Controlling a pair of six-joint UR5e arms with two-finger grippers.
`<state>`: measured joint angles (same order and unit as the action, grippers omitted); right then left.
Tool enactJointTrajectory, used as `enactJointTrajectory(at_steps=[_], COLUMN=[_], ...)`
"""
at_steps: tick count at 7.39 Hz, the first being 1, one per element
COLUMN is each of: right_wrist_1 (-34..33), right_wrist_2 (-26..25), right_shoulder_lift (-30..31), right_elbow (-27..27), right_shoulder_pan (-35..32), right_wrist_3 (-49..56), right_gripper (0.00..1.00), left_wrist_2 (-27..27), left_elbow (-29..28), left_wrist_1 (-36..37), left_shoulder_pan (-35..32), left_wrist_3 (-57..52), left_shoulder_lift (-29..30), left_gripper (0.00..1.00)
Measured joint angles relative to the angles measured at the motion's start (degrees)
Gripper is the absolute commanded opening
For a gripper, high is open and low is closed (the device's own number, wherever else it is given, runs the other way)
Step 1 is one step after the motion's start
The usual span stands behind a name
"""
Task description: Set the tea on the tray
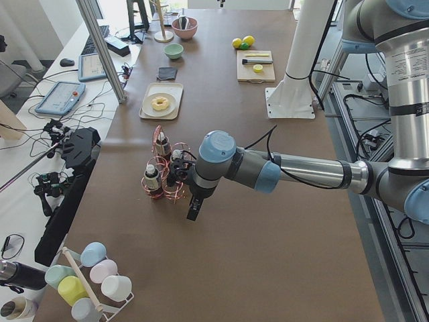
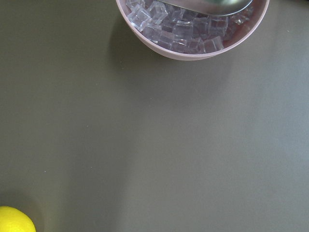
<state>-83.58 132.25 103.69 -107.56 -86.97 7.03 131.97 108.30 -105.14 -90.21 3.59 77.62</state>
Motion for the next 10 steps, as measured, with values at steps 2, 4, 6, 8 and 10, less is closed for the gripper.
enactJointTrajectory(at_steps=[2, 4, 6, 8, 10], right_wrist_1=[0.1, 0.1, 0.0, 0.0, 0.0], right_wrist_2=[0.6, 1.0, 1.2, 1.3, 1.5], right_shoulder_lift=[0.2, 0.2, 0.2, 0.3, 0.4], right_elbow=[0.0, 0.0, 0.0, 0.1, 0.1], right_shoulder_pan=[0.0, 0.1, 0.2, 0.3, 0.4], right_wrist_3=[0.0, 0.1, 0.1, 0.0, 0.0], right_gripper=[1.0, 1.0, 1.0, 1.0, 1.0], left_wrist_2=[0.4, 0.7, 0.4, 0.2, 0.1], left_elbow=[-1.1, -1.2, 0.5, 3.0, 5.2], left_wrist_1=[-0.8, -0.8, -3.4, -5.2, -8.5], left_shoulder_pan=[0.5, 1.9, 6.0, 8.6, 11.4], left_wrist_3=[0.2, 1.9, 12.3, 17.5, 21.8], left_shoulder_lift=[0.1, 1.4, 3.2, 3.8, 3.9], left_gripper=[0.97, 0.97, 0.97, 0.97, 0.97])
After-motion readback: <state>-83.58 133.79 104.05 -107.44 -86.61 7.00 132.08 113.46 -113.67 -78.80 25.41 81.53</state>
